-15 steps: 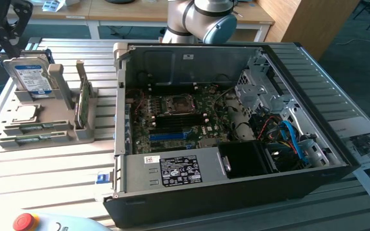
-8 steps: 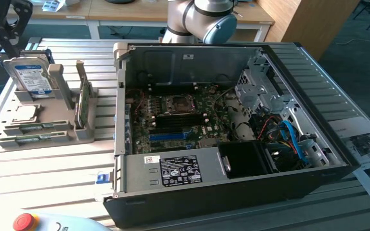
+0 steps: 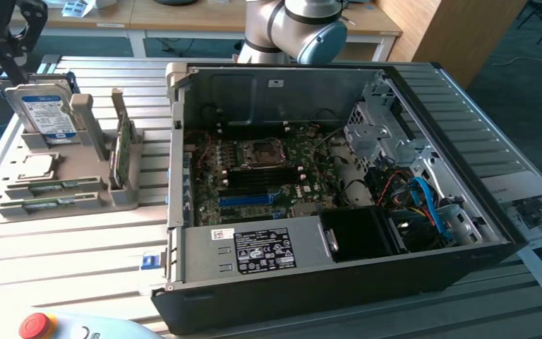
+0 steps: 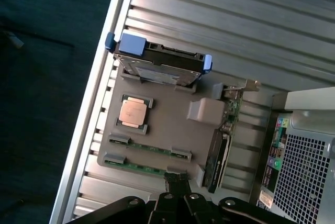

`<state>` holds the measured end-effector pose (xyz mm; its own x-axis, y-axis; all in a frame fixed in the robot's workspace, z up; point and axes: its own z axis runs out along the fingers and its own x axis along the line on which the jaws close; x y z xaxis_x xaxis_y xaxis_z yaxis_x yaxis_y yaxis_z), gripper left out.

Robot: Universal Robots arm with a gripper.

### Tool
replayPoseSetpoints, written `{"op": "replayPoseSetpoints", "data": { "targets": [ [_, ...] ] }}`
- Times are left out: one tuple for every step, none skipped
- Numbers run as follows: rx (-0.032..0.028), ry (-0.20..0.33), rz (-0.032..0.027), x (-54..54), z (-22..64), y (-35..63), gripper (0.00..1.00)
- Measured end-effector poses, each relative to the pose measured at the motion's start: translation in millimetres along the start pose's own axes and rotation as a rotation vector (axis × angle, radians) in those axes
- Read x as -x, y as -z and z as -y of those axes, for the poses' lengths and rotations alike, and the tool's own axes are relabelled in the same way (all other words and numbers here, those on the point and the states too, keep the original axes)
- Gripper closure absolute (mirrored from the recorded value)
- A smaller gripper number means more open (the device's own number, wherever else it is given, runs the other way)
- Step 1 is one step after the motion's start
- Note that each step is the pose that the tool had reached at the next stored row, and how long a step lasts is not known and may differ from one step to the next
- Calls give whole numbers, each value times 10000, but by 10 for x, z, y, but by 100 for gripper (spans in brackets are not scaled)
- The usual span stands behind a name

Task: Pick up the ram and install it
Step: 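Pick up the ram and move it above insertion slot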

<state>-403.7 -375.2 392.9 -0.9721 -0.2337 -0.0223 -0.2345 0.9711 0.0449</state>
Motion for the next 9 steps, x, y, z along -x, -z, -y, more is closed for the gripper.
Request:
{"op": "replayPoseSetpoints", "data": {
  "targets": [
    [2, 58, -2, 0, 0, 0, 90],
    [2, 115, -6, 0, 0, 0, 90],
    [4, 172, -8, 0, 0, 0, 90],
    [5, 235, -11, 0, 0, 0, 90],
    [6, 290, -13, 0, 0, 0, 90],
    [8, 345, -16, 0, 0, 0, 90],
    [9, 401, -18, 0, 0, 0, 90],
    [10, 457, -21, 0, 0, 0, 90],
    [11, 513, -23, 0, 0, 0, 90]
  ]
}}
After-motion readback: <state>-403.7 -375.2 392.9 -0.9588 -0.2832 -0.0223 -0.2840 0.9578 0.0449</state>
